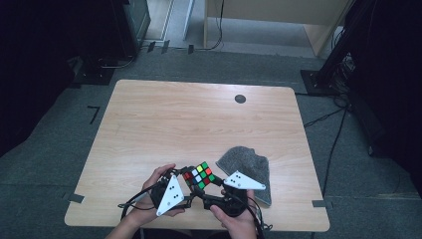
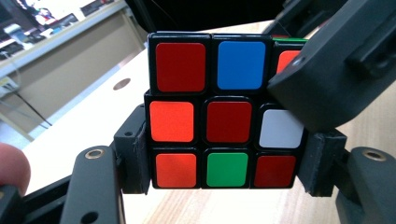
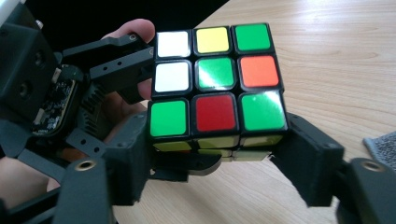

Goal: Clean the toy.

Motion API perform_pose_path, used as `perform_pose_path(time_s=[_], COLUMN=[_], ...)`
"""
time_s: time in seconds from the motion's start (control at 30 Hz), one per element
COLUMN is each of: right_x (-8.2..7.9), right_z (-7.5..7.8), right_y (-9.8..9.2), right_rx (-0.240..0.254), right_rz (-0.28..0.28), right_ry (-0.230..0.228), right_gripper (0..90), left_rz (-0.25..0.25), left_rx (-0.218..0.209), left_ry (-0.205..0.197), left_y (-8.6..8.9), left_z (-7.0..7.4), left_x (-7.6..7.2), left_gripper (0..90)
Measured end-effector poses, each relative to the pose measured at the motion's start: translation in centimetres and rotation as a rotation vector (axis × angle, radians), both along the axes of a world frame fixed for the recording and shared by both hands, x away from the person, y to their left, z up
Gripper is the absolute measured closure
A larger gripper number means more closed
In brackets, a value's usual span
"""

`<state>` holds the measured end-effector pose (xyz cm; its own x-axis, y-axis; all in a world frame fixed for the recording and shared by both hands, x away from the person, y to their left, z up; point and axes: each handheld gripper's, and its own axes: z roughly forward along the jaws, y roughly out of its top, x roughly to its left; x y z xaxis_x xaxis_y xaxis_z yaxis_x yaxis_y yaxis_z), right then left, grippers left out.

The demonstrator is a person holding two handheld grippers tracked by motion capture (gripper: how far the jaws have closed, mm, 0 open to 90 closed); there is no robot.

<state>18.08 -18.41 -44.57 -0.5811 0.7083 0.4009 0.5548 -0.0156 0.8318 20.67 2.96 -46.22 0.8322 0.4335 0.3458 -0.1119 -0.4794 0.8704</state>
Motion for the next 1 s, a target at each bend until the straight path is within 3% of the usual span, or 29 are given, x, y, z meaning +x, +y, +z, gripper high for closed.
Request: perform_pose_path(time_s=[0.07,0.17,0.27,0.37,0.4,0.43,0.5,0.67,0.7,0.77,0.87,0.97,1.0], right_x=[0.0,0.3,0.7,1.3,1.6,1.9,2.7,3.9,4.1,4.2,4.4,4.6,4.6], right_z=[0.3,0.9,1.7,1.4,1.0,0.4,-0.9,-4.0,-4.4,-5.1,-5.8,-6.5,-6.6], right_y=[-0.3,-1.5,-3.5,-5.8,-6.4,-7.0,-8.0,-8.8,-9.0,-9.4,-9.9,-10.1,-10.1], right_rx=[0.011,0.094,0.101,-0.049,-0.080,-0.078,-0.077,-0.296,-0.317,-0.301,-0.361,-0.404,-0.398], right_rz=[0.013,0.021,-0.051,-0.208,-0.239,-0.256,-0.292,-0.426,-0.443,-0.458,-0.463,-0.427,-0.422], right_ry=[-0.006,0.001,-0.040,-0.092,-0.088,-0.064,-0.010,0.043,0.049,0.072,0.062,0.084,0.089], right_gripper=[24.7,20.2,21.1,23.6,23.4,23.4,23.4,29.0,31.8,41.3,53.8,58.7,59.6], left_rz=[0.017,0.033,0.041,0.036,0.028,0.033,0.053,0.045,0.039,0.034,0.037,0.049,0.052], left_rx=[0.000,-0.024,-0.047,-0.098,-0.121,-0.138,-0.150,-0.147,-0.147,-0.150,-0.164,-0.184,-0.193], left_ry=[0.012,0.051,0.085,0.149,0.181,0.199,0.208,0.205,0.207,0.209,0.223,0.237,0.244], left_y=[0.2,0.6,1.3,2.4,2.8,3.2,3.5,3.7,3.7,3.7,3.8,4.1,4.2], left_z=[-0.1,-0.2,0.1,0.4,0.6,0.7,0.8,0.7,0.7,0.7,0.5,0.6,0.7], left_x=[0.2,0.7,1.2,2.0,2.3,2.5,2.8,2.7,2.7,2.6,2.8,3.0,3.1], left_gripper=[34.3,34.3,34.3,34.3,34.3,34.3,34.3,34.3,34.4,34.3,34.3,34.2,34.2])
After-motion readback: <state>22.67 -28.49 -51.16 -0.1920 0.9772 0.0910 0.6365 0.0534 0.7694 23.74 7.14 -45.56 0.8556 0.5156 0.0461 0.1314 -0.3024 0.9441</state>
